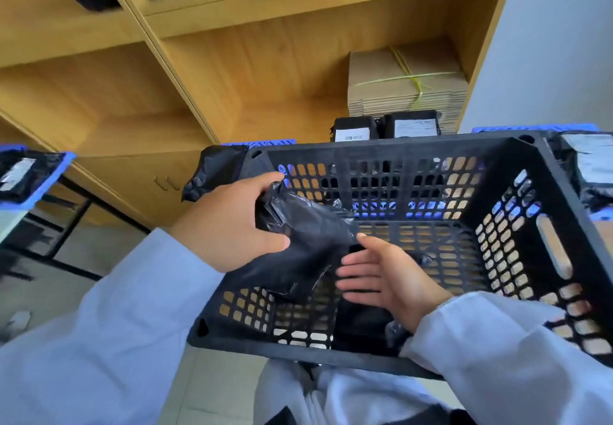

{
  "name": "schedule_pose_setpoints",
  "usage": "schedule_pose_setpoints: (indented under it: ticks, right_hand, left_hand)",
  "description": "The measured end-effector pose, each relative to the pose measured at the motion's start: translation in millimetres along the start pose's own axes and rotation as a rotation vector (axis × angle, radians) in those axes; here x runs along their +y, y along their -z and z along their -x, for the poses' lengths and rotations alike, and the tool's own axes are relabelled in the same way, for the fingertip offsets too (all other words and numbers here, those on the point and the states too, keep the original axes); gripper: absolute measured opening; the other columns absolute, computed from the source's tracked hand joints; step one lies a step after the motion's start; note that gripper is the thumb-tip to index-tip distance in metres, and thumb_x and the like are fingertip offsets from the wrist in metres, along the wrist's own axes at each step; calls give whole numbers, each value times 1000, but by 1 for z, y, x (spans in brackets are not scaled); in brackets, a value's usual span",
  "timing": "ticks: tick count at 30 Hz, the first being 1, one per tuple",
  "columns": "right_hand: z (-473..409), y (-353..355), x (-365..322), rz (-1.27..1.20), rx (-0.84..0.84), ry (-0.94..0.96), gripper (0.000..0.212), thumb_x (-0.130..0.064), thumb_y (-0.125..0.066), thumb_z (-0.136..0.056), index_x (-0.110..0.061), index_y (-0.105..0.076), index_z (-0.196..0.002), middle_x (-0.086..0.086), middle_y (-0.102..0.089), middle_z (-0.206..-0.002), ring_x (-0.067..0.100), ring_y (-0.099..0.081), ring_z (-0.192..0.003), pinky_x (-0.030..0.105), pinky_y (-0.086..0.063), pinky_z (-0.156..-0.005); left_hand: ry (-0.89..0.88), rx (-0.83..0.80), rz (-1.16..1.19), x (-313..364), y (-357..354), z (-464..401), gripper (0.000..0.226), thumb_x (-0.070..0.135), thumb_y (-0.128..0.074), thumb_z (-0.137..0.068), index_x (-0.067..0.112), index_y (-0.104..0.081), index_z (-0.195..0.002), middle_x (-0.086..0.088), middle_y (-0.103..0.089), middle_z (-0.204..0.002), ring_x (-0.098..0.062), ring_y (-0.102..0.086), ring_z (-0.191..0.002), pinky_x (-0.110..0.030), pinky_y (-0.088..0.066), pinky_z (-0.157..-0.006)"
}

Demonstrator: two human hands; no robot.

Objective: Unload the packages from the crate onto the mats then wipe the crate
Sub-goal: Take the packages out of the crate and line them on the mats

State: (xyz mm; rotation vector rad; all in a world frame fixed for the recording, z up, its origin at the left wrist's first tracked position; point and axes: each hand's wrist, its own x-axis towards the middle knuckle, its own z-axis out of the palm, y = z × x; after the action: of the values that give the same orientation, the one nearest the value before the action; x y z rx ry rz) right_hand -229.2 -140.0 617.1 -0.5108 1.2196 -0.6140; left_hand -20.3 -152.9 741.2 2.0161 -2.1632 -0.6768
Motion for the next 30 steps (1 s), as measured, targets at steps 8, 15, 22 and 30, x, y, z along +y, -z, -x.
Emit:
schedule_pose_setpoints:
  ticks: [8, 15, 22, 30]
  right_hand:
    - [8, 2, -8, -451, -209, 85, 78, -64, -64, -77, -6, -57, -129, 21, -65, -126, 38, -67, -111, 60, -51, -94]
    - [12, 13, -11, -550, -251, 97, 69, -59, -62, -84, -11, -61, -134, 15, -59, -138, 33, -58, -125, 51, -38, -112]
    - [14, 19, -16, -596, -226, 128, 50, -30, -44, -90, -3, -65, -126, 21, -64, -129, 37, -61, -118, 50, -39, -109]
    - [11, 15, -18, -636, -56, 205, 48, -16, -47, -84, -11, -61, -130, 16, -65, -128, 40, -59, -122, 61, -36, -109]
  left_hand:
    - [-472, 399, -351, 20, -74, 8, 81, 12, -66, -63, 19, -48, -141, 0, -57, -131, -22, -55, -117, -39, -47, -95]
    - [-895, 297, -420, 14, -100, -2, 59, -1, -37, -84, 19, -56, -136, -13, -56, -135, -30, -49, -129, -43, -29, -114]
    - [-849, 129, -313, 13, -90, 0, 92, 5, -59, -58, 26, -40, -146, 2, -38, -152, -25, -26, -145, -47, -17, -117]
    - [18, 65, 423, 8, -65, -18, 68, 64, -62, -74, 45, -45, -136, 24, -44, -138, 1, -38, -129, -31, -32, -107]
